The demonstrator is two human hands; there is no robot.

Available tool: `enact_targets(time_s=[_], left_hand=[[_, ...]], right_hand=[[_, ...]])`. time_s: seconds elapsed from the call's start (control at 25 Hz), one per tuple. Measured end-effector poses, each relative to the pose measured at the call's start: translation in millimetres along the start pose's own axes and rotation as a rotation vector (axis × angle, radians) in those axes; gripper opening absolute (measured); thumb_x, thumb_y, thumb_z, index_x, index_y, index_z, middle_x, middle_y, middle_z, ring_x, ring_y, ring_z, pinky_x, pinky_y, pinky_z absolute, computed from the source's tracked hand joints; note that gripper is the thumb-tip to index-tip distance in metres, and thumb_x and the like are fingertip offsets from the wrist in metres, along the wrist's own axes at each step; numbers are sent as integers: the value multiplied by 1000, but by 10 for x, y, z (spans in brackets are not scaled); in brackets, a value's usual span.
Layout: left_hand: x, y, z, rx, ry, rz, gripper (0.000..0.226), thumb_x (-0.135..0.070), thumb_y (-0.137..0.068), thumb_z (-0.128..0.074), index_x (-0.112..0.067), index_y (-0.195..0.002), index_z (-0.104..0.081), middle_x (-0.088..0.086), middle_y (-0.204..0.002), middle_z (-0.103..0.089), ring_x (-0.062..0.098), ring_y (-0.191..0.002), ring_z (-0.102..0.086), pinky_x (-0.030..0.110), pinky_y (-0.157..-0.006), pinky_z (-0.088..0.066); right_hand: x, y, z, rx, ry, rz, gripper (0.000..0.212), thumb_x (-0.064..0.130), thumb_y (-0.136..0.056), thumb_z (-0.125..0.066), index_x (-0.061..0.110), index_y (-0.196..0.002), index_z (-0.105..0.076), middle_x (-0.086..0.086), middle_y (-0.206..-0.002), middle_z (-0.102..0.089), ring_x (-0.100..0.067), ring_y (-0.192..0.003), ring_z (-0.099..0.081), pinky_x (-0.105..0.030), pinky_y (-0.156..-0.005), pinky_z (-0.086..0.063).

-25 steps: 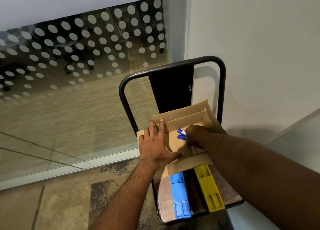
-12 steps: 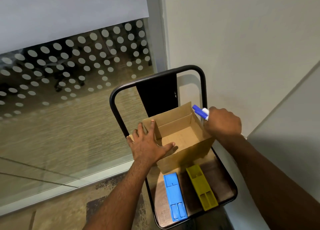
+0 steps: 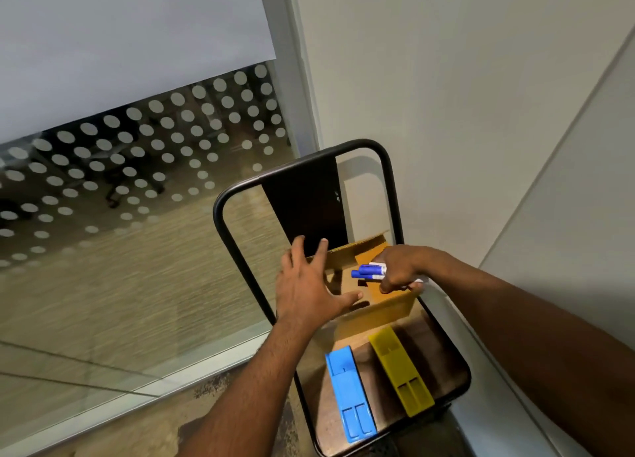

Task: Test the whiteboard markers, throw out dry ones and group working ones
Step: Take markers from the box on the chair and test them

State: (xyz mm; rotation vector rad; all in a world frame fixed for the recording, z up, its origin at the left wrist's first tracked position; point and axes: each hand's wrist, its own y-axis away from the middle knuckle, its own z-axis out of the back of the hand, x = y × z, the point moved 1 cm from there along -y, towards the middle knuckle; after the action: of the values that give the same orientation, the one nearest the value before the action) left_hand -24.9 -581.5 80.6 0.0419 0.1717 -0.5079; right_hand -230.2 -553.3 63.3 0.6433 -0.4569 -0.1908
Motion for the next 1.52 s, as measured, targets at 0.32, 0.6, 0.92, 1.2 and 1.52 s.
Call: enact_targets(time_s=[0.32, 0.6, 0.92, 1.2, 1.52], left_hand=[[-2, 278, -80, -52, 114, -170, 81, -62, -77, -62, -27, -144, -33, 3, -150, -12, 18, -137, -19, 30, -106, -35], [-62, 212, -122, 154, 237, -395, 92, -83, -75, -42, -26, -146, -28, -3, -152, -21, 15, -131, -38, 36, -101, -45], [28, -36, -267, 90, 220, -49, 68, -45, -86, -64, -27, -142, -30, -1, -127, -54, 14, -103, -56, 28, -83, -50], [60, 34, -493, -126, -137, -77, 49, -55, -92, -45, -24, -130, -49, 4, -121, -43, 18, -107, -41, 32, -88, -39], [-151, 126, -388, -104, 325, -77, 51, -46, -93, -52, -19, -136, -50, 2, -123, -48, 18, -113, -42, 31, -90, -36]], right_hand=[[105, -86, -80, -393, 84, 41, 85, 40, -88, -65, 37, -153, -10, -5, -124, -60, -16, -90, -59, -31, -70, -55], [175, -94, 115, -604, 43, 20, 88, 44, -87, -66, 36, -153, -7, -6, -122, -62, -15, -83, -57, -27, -62, -51], [-125, -48, 402, -519, 65, -158, 50, 58, -81, -65, 21, -114, -59, 2, -91, -62, -16, -77, -60, -32, -68, -54], [-258, 56, 64, -460, 174, -100, 48, 65, -83, -58, 24, -108, -59, 5, -90, -60, -14, -79, -57, -29, -67, -50], [-90, 465, -383, -384, -1338, -21, 17, 28, -93, -63, 13, -91, -55, -5, -62, -52, -14, -48, -47, -22, -46, -41]])
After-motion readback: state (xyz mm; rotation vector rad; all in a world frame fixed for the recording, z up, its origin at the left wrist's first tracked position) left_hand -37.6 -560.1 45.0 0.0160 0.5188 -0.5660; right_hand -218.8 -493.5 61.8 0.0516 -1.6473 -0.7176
